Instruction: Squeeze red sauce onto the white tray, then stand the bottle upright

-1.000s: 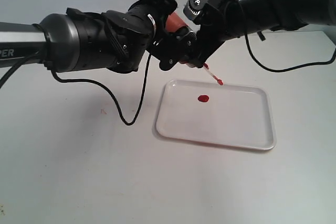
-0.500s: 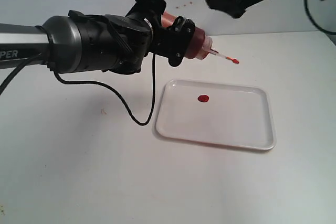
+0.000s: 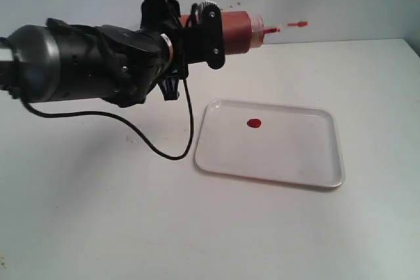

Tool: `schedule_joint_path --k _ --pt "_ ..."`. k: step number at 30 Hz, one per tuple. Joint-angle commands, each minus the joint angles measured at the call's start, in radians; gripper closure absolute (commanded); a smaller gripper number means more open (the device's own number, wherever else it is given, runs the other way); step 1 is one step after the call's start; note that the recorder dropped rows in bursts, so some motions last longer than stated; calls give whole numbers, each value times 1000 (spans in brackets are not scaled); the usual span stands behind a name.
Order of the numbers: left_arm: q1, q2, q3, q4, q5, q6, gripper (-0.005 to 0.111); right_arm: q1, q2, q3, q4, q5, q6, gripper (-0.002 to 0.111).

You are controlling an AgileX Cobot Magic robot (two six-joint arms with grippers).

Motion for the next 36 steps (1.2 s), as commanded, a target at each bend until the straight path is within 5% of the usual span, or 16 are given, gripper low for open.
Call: schedule_joint_path --k 1,14,22,36 --pt "43 -132 122 67 -93 -298 107 -7 -12 -4 17 57 3 3" --pt "43 -298 262 67 -97 -496 107 -7 -9 68 -67 339 5 3" --pt "43 -413 262 67 -172 -583 107 3 96 262 490 496 -255 3" --pt "43 -470 264 67 -361 -751 107 240 162 303 512 496 -438 3"
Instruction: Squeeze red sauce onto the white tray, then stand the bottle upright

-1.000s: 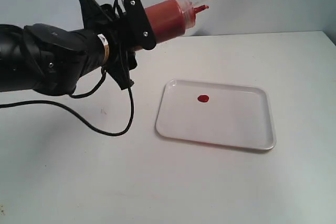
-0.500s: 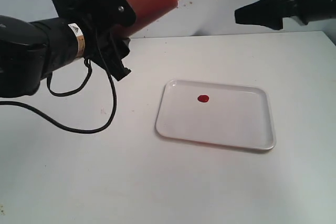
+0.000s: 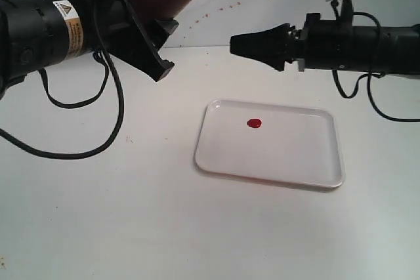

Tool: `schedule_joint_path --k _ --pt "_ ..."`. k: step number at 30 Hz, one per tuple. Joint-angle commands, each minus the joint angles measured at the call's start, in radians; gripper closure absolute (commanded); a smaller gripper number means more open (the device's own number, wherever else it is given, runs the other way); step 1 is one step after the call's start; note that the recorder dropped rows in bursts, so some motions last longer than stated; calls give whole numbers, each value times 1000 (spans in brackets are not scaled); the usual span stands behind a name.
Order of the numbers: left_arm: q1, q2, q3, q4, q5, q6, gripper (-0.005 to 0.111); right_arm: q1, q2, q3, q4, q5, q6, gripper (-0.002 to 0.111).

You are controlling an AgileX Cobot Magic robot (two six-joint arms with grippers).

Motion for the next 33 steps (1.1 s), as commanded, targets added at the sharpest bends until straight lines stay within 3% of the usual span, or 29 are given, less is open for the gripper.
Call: schedule_joint_path --k 1,16,20,23,31,33 --pt "1 -19 -4 11 -61 -80 107 51 -31 4 20 17 -73 3" --pt "1 -19 31 11 -184 -142 107 139 -185 4 20 17 -142 3" --pt "1 -19 31 11 -219 -144 107 173 -207 4 20 17 -174 8" --pt "1 -19 31 11 -239 -144 107 185 -219 4 20 17 -190 20" --pt "1 13 48 11 -242 -144 107 185 -226 4 20 17 -239 71" --pt "1 25 51 11 -235 -144 107 185 -226 4 20 17 -239 88"
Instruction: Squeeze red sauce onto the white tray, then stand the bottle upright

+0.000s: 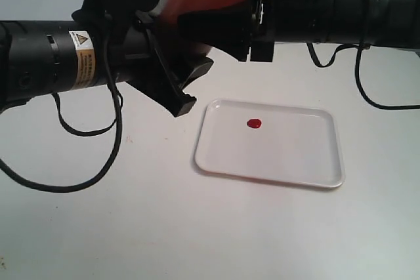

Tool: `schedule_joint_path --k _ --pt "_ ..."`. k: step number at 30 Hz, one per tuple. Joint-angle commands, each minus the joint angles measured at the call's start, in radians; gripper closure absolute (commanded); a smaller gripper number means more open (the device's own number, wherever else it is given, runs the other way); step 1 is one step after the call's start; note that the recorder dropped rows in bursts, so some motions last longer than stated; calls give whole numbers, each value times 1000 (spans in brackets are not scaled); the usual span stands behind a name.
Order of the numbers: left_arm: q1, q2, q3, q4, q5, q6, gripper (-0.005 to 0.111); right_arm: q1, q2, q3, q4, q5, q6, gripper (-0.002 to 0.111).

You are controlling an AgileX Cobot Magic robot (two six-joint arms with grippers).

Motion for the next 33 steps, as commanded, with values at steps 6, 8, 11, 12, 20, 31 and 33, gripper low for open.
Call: schedule_joint_path --k 6,8,11,12,20,31,33 --pt "1 40 7 -8 23 -11 107 5 -12 4 5 27 -12 108" --pt "1 39 7 -8 25 -11 107 7 -12 4 5 -13 -12 108" --pt "1 48 7 -8 78 -11 107 44 -12 4 5 -95 -12 108" --pt "1 64 7 -8 112 -11 107 76 -12 4 5 -143 -21 108" --pt "1 225 9 -8 221 -11 107 183 129 4 5 -251 -140 108" --pt "1 260 148 -8 390 -6 107 219 305 -144 5 -226 -117 108" --pt "1 260 160 -8 411 -11 107 235 328 -162 5 -229 -116 108"
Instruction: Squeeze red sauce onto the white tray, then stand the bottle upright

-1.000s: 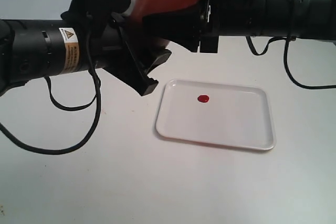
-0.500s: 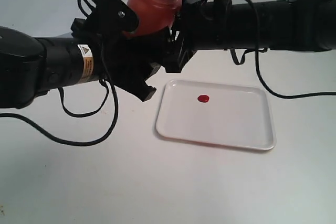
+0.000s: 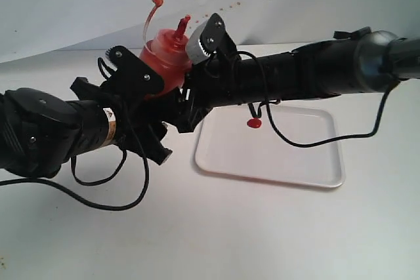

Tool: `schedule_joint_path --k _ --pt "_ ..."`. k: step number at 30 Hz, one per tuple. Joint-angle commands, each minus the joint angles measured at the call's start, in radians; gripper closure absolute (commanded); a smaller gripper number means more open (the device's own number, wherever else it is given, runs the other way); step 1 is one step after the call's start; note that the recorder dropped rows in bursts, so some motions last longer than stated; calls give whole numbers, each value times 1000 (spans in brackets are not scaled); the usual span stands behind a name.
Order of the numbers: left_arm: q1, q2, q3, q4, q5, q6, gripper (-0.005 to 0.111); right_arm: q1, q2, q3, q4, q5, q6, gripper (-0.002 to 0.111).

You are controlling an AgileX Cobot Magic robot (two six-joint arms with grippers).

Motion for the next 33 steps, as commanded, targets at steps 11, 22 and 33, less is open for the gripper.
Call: schedule_joint_path --k 11,22,33 --pt "136 119 49 41 -92 -11 106 67 67 -92 6 -48 2 108" --pt "136 141 47 41 -145 -6 103 97 67 -92 6 -161 2 108" --pt "136 144 47 41 -140 -1 1 97 67 -92 6 -161 2 108"
